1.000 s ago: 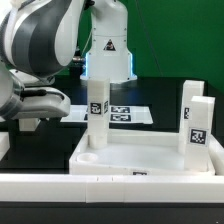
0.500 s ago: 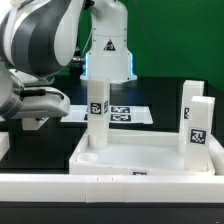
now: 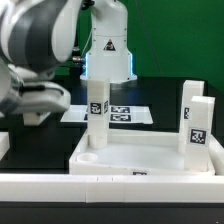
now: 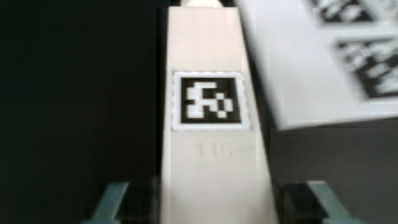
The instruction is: Assemble desk
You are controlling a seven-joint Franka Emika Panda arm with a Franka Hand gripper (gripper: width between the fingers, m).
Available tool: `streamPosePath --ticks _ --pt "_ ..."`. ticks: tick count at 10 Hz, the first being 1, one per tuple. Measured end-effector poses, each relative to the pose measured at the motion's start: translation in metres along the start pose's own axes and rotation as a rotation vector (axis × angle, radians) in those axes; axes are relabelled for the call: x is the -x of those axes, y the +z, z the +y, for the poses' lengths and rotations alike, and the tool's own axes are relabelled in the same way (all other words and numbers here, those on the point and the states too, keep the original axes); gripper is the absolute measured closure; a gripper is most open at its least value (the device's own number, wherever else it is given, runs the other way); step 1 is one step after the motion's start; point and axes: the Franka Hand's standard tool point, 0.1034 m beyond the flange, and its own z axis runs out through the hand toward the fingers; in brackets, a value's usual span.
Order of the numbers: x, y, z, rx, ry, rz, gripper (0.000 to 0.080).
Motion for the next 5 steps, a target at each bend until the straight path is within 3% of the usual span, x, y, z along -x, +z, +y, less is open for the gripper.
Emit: streamPosePath --ticks 1,3,5 --pt "0.005 -0.009 0.000 0.000 0.003 0.031 0.0509" --pt "-0.002 -0.003 0.003 0.006 0.005 0.049 0.0509" --pt "-0.008 -0.014 0.001 0.036 -0.001 0.202 0.0509"
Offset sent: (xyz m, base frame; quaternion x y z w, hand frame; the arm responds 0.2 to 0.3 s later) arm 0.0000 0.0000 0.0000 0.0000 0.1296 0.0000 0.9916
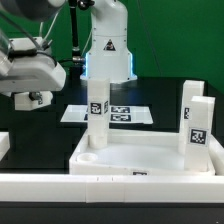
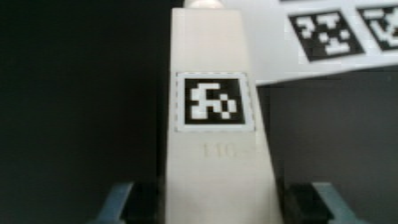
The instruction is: Assemble desk
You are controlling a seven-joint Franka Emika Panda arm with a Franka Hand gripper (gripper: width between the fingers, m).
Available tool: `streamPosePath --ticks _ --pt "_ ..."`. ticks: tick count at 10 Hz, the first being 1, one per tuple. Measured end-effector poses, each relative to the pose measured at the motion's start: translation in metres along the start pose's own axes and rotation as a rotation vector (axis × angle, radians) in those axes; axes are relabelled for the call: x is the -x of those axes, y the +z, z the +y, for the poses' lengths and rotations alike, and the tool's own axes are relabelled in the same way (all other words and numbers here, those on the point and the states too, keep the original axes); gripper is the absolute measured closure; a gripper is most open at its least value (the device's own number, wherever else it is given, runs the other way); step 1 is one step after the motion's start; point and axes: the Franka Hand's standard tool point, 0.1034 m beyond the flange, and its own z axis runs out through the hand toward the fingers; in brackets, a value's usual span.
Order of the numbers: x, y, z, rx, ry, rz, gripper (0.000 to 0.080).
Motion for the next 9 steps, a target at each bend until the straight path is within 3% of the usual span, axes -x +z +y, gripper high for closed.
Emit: streamPosePath --ticks 1,2,4,5,6,8,9 --pt "-0.002 -0.024 -0.019 0.018 -0.014 0.084 0.0509" --pt "-0.001 -0.061 -0.041 0.020 -0.016 0.174 0.0509" --pt "-0.002 -0.125 -0.059 0.047 -0.052 0.397 0.0509" --pt "0.000 -0.109 -0.048 0.024 -0.056 0.473 0.0509" --pt "0.005 -0.076 -0.036 0.014 -0.014 0.494 0.0509" --pt "-0.001 -0.096 -0.042 0.032 -0.028 0.617 0.0509" --pt "0.000 -0.111 -0.052 0.032 -0.033 0.663 0.0509"
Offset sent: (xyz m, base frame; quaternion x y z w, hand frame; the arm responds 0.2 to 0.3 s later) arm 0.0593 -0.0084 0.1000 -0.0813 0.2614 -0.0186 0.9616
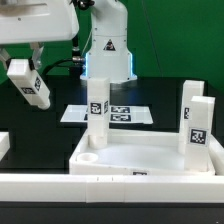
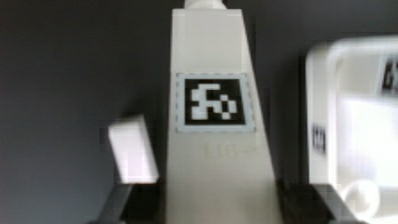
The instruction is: Assemble desk
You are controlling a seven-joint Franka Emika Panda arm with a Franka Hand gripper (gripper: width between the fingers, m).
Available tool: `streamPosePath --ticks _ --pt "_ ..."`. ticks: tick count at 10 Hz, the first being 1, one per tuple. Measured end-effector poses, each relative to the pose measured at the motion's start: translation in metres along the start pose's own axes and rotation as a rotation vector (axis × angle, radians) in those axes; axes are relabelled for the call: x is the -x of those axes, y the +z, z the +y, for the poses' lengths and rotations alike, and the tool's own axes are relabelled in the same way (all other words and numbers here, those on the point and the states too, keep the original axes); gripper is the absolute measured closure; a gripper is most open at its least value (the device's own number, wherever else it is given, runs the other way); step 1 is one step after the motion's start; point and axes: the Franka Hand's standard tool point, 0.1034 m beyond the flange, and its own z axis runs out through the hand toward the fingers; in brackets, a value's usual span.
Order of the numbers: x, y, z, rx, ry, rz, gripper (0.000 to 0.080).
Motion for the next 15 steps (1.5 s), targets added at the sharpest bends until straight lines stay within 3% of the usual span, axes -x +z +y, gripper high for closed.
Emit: streamPosePath --ticks 2,3,5,7,8,9,11,12,13,15 --pt "-0.029 -0.043 -0.022 -0.024 0.026 0.157 0.0509" --pt "-0.031 -0.054 -0.039 -0.030 0.058 0.226 0.0509" --pt "-0.021 -0.045 -0.054 -0.024 0.070 0.313 0.0509" --pt "-0.027 -0.047 -0.045 0.017 0.071 0.437 0.0509" --pt "-0.029 -0.045 -0.046 0.040 0.068 0.473 0.0509" --pt "-0.033 -0.035 -0.058 0.088 0.020 0.468 0.0509" --pt "-0.062 -0.046 -0.081 0.087 0.004 0.504 0.0509" --pt "-0.070 -0.042 -0.102 0.072 0.040 0.537 0.0509" --pt "-0.070 -0.033 -0.109 0.080 0.015 0.537 0.0509" --pt "-0.070 -0.036 -0.103 0.082 0.017 0.535 0.0509"
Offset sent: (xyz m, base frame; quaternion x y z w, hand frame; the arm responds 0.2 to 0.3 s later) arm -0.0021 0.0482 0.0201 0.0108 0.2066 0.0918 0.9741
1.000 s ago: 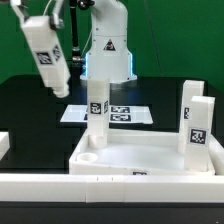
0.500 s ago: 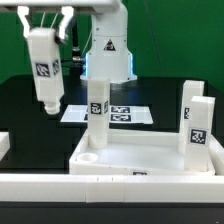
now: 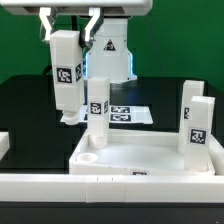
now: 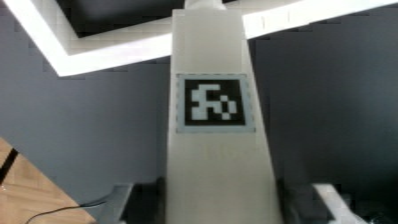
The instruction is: Assemble desk
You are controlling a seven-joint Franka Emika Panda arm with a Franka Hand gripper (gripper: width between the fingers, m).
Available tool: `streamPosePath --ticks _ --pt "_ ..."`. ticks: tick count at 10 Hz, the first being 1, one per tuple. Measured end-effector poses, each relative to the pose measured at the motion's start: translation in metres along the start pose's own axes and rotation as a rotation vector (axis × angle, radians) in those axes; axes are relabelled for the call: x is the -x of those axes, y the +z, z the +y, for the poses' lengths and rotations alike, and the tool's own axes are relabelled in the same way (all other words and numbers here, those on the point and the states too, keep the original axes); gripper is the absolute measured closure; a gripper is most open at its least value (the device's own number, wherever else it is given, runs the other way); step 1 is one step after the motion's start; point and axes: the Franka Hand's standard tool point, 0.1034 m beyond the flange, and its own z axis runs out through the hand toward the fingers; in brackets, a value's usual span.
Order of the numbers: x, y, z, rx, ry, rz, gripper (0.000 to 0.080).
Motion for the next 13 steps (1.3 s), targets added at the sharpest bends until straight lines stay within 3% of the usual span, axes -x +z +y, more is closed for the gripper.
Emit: streamPosePath --ticks 2,3,4,13 --pt "0.002 0.002 -0.002 0.000 -0.004 0.002 0.0509" --pt "0.009 0.000 -0.004 0.010 -0.001 0.111 0.0509" --pt "0.028 0.006 -0.005 0.015 -0.010 0.107 0.0509" --pt "0.052 0.038 -0.018 0.032 -0.044 0.066 0.0509"
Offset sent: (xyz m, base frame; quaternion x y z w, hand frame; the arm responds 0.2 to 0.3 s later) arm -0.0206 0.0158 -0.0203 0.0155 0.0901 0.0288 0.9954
